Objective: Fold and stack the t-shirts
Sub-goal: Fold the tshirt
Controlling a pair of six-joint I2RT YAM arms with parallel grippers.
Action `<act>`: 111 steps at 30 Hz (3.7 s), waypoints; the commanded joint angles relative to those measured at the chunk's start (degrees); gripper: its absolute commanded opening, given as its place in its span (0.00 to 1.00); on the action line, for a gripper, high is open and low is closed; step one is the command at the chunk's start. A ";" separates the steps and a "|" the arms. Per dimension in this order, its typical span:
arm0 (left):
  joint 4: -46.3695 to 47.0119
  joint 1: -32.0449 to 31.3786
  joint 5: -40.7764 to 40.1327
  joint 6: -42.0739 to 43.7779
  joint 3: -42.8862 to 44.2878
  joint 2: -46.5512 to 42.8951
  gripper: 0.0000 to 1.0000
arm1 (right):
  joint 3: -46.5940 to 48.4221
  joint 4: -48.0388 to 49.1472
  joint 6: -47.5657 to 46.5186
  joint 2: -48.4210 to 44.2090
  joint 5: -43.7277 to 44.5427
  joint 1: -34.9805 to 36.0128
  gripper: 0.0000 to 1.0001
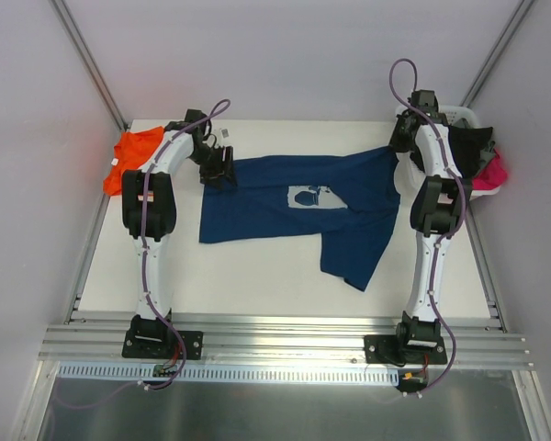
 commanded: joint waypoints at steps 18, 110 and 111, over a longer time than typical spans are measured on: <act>2.08 3.73 -20.46 5.76 16.48 6.57 0.43 | 0.69 1.00 -0.66 -0.91 0.08 0.28 0.01; 9.29 4.52 -15.62 0.67 20.17 8.77 0.31 | -1.77 0.30 -2.33 -2.31 2.37 2.91 0.01; 9.20 4.52 -15.44 0.67 20.35 8.95 0.29 | -1.77 0.30 -2.33 -2.31 2.37 2.91 0.01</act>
